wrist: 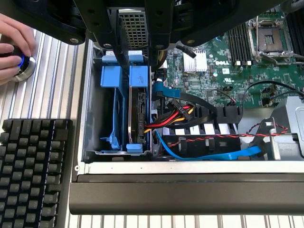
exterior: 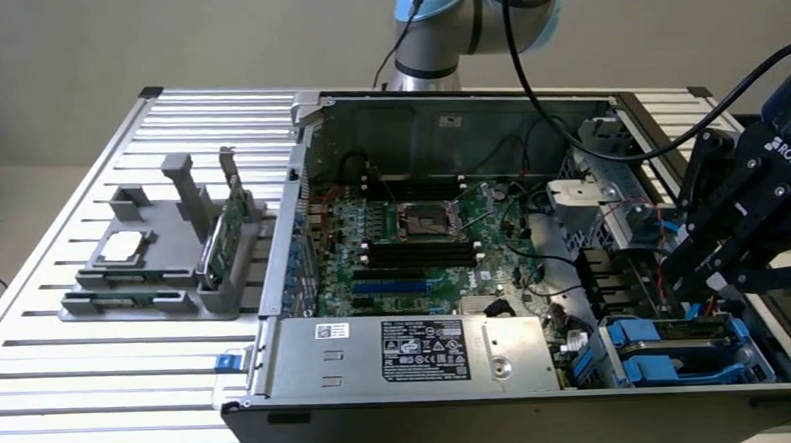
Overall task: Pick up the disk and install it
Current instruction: 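Insert the second disk wire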
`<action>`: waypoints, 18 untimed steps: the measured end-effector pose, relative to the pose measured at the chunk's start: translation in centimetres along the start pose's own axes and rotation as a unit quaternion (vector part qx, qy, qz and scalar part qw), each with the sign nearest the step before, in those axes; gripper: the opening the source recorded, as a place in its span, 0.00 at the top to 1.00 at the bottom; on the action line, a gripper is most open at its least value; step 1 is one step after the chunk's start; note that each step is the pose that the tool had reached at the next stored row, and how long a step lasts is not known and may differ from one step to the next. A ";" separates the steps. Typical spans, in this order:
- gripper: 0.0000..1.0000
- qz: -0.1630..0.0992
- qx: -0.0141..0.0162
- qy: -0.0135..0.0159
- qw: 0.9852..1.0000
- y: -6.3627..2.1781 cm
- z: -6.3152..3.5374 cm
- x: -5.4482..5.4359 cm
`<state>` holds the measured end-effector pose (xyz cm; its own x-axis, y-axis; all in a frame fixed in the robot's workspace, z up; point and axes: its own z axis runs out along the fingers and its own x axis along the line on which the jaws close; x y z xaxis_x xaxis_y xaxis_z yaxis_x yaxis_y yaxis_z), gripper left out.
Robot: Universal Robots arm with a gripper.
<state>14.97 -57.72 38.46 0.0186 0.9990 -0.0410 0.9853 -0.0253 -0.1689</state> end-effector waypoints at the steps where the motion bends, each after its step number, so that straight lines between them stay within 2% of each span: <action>1: 0.69 0.000 0.000 0.000 1.000 0.00 0.00 0.0; 5: 0.67 0.000 0.000 0.000 1.000 -0.01 -0.01 0.1; 6: 0.60 0.000 0.000 0.000 1.000 -0.02 -0.01 0.2; 9: 0.60 0.000 0.000 0.000 1.000 0.06 -0.04 0.7; 18: 0.60 0.000 0.000 -0.002 1.000 1.30 -0.14 0.9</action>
<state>16.29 -56.86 38.34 0.0186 0.9988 -0.0458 0.9853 -0.0261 -0.1687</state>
